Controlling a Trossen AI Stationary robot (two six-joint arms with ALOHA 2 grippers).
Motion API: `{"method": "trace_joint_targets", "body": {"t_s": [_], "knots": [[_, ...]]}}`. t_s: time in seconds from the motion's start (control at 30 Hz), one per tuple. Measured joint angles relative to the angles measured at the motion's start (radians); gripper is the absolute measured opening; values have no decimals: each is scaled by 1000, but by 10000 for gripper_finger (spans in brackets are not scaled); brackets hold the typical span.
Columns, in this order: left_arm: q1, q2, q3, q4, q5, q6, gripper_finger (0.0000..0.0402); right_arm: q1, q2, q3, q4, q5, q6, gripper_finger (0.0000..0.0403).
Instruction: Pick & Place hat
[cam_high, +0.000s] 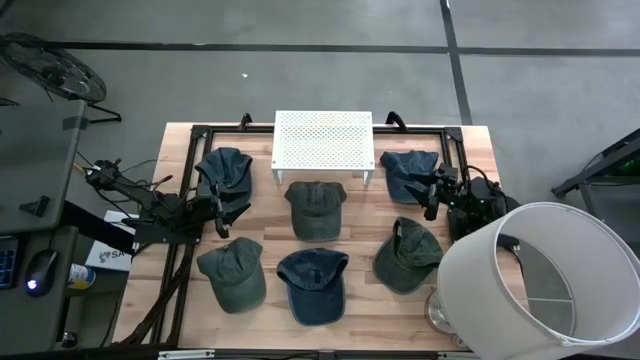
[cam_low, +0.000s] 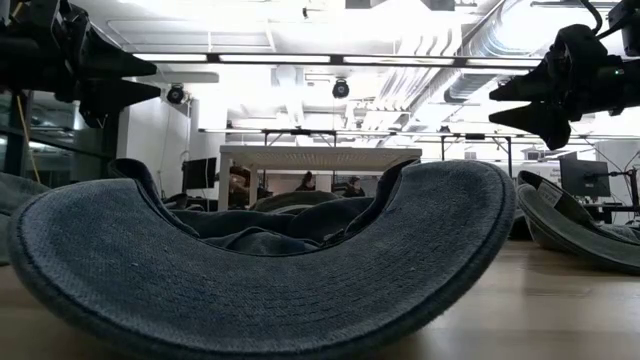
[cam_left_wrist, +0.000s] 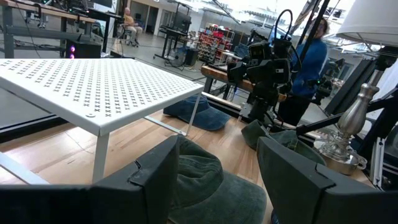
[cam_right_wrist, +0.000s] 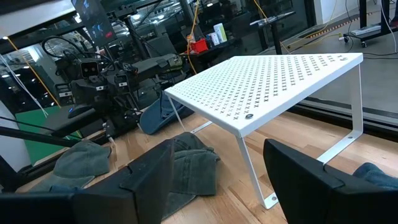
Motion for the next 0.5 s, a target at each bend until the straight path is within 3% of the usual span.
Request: {"method": "trace_joint_targets", "body": {"t_s": [0.33, 0.5], "knots": [[0, 0, 0, 0, 0, 0, 214, 0, 0, 2, 2, 0, 0, 241], [0, 0, 0, 0, 0, 0, 214, 0, 10, 74, 6, 0, 0, 241]]}}
